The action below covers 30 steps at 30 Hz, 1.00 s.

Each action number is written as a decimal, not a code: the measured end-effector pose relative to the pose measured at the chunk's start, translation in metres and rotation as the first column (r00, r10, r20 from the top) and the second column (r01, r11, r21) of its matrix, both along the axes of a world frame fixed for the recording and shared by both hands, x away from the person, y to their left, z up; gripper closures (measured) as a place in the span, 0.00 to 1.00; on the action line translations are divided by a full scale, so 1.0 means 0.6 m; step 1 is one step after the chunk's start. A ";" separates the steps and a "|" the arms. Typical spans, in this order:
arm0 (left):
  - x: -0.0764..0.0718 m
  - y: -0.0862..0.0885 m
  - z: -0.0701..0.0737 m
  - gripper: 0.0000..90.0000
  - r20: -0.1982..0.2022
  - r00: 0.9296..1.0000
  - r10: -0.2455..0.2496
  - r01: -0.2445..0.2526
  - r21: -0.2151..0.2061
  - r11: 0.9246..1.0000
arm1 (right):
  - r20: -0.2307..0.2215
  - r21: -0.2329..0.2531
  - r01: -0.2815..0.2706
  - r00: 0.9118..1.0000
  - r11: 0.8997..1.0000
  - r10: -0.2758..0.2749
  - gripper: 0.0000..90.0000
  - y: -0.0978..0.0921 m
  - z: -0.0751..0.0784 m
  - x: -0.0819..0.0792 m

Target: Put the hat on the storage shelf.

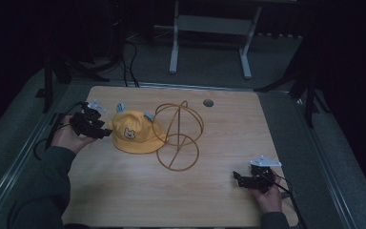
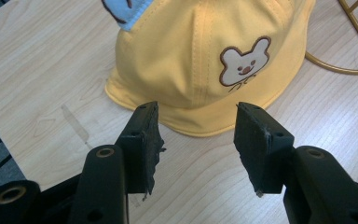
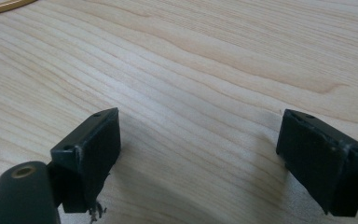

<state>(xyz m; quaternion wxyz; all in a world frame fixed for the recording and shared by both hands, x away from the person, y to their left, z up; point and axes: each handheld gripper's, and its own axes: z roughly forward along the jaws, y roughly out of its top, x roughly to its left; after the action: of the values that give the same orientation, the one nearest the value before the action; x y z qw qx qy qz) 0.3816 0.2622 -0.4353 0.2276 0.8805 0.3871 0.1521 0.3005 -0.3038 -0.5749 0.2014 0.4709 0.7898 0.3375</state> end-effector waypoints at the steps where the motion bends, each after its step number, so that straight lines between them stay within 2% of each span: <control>1: 0.000 0.000 0.000 0.56 0.000 1.000 0.000 0.000 0.000 1.000 | 0.000 0.000 0.000 1.000 1.000 0.000 0.15 0.000 0.000 0.000; 5: 0.011 -0.015 -0.002 0.56 -0.024 0.999 -0.030 0.031 0.045 0.999 | 0.000 0.000 0.000 1.000 1.000 0.000 0.15 0.000 0.000 0.000; 10: 0.020 -0.030 -0.002 0.56 -0.040 0.997 -0.061 0.064 0.081 0.995 | 0.000 0.000 0.000 1.000 1.000 0.000 0.15 0.000 0.000 0.000; 14: 0.028 -0.039 0.003 0.55 -0.037 0.996 -0.079 0.082 0.098 0.992 | 0.000 0.000 -0.001 1.000 1.000 0.001 0.15 0.000 0.000 0.000; 21: 0.044 -0.046 0.011 0.56 -0.051 0.996 -0.078 0.083 0.113 0.990 | 0.000 0.001 -0.001 1.000 1.000 0.001 0.15 0.000 0.000 0.000; 24: 0.047 -0.051 0.016 0.55 -0.050 0.995 -0.084 0.089 0.105 0.990 | 0.000 0.001 -0.001 1.000 1.000 0.001 0.15 0.000 0.000 0.000; 30: 0.052 -0.062 0.022 0.53 -0.047 0.993 -0.112 0.117 0.127 0.985 | 0.000 0.001 -0.001 1.000 1.000 0.001 0.15 0.000 0.000 0.000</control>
<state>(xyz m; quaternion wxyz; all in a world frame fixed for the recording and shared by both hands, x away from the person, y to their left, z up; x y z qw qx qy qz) 0.4126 0.2249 -0.4220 0.1706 0.9170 0.3296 0.1463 0.3008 -0.3037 -0.5749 0.2013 0.4707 0.7898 0.3378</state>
